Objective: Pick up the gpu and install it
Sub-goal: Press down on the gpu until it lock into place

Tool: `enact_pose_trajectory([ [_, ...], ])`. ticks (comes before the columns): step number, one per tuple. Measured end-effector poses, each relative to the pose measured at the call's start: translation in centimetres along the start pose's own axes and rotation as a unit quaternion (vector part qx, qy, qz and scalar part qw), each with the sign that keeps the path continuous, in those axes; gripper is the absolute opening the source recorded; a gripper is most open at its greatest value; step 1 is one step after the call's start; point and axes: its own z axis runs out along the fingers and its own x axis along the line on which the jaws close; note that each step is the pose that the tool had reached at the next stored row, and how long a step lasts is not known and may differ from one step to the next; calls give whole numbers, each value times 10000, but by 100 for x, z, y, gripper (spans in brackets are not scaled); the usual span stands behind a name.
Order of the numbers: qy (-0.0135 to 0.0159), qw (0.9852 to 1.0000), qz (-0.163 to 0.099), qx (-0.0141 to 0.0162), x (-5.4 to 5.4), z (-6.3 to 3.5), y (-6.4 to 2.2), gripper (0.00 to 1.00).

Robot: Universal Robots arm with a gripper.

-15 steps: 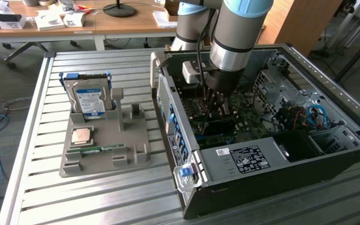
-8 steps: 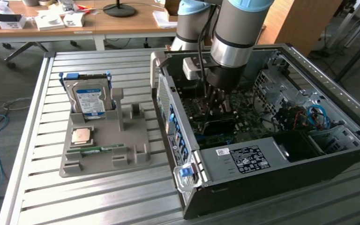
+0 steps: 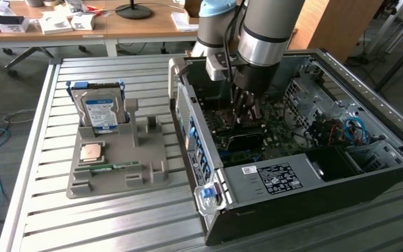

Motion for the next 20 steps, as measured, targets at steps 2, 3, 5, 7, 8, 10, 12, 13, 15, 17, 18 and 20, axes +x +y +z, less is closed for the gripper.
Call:
enact_pose_trajectory([
  [2,1,10000,0,0,-1,-50,0,11],
  [3,0,10000,0,0,-1,-75,-1,11],
  [5,0,10000,0,0,-2,-100,-1,11],
  [7,-1,10000,0,0,-2,-99,-1,11],
  [8,-1,10000,0,0,-2,-99,-1,11],
  [10,0,10000,-1,0,-2,-100,-6,11],
  [12,1,10000,0,-1,-2,-101,-22,11],
  [13,0,10000,0,0,-3,-100,-34,11],
  [15,0,10000,0,0,-4,-100,-69,11],
  [17,0,10000,0,-1,-4,-99,-108,11],
  [18,1,10000,0,-1,-4,-100,-117,11],
  [20,0,10000,0,-1,-5,-99,-119,11],
])
